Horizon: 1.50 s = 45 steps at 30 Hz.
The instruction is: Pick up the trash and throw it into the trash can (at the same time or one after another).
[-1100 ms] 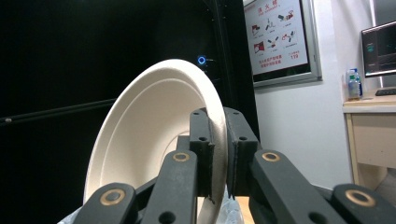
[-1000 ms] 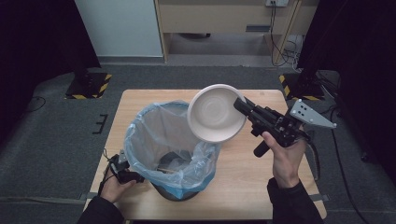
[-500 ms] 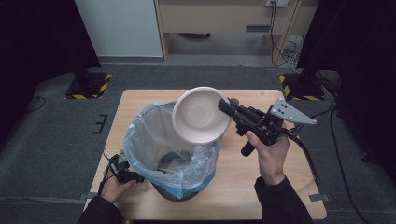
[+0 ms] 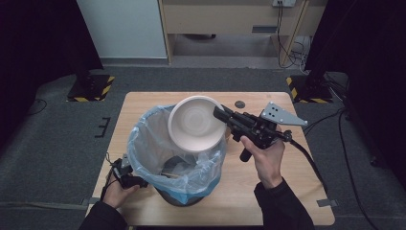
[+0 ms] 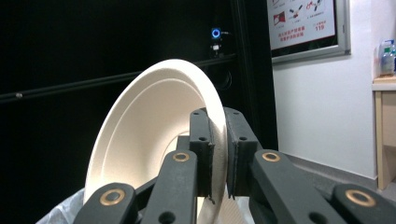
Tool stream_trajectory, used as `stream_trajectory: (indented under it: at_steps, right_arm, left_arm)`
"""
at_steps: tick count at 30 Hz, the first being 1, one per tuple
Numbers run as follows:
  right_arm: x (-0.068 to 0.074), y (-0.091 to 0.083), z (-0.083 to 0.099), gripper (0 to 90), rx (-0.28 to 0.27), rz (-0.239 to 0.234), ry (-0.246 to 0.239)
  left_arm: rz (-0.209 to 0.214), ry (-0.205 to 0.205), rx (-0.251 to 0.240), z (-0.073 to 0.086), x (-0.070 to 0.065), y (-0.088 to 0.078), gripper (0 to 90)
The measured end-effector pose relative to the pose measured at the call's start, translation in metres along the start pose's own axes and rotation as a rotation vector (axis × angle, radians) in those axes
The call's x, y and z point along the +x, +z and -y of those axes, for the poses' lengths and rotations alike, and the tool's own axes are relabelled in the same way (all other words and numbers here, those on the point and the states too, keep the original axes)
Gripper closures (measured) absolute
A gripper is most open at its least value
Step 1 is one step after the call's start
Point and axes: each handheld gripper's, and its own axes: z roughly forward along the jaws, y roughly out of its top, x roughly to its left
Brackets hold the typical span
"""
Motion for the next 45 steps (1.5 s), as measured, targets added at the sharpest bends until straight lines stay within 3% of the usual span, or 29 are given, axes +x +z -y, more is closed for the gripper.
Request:
stream_trajectory:
  at_steps: [9,14,20,27,33,41,45]
  right_arm:
    - [0.001,0.009,0.008,83.4,0.036,-0.011,0.003]
    - [0.001,0.011,0.011,73.8,0.057,-0.051,0.031]
    - [-0.002,0.004,0.002,66.5,0.031,-0.036,0.027]
    - [-0.015,-0.020,-0.016,52.0,-0.046,0.042,0.010]
    - [-0.037,-0.042,-0.009,43.0,-0.073,0.137,0.028]
    - [-0.067,-0.048,0.007,39.3,-0.003,0.225,0.033]
    - [-0.085,-0.047,0.027,37.6,0.061,0.283,0.048]
  left_arm:
    - [0.000,0.000,0.000,0.000,0.000,0.000,0.0]
    - [0.000,0.000,0.000,0.000,0.000,0.000,0.0]
    - [0.000,0.000,0.000,0.000,0.000,0.000,0.0]
    - [0.000,0.000,0.000,0.000,0.000,0.000,0.0]
    - [0.000,0.000,0.000,0.000,0.000,0.000,0.0]
    - [0.000,0.000,0.000,0.000,0.000,0.000,0.0]
    - [0.000,0.000,0.000,0.000,0.000,0.000,0.0]
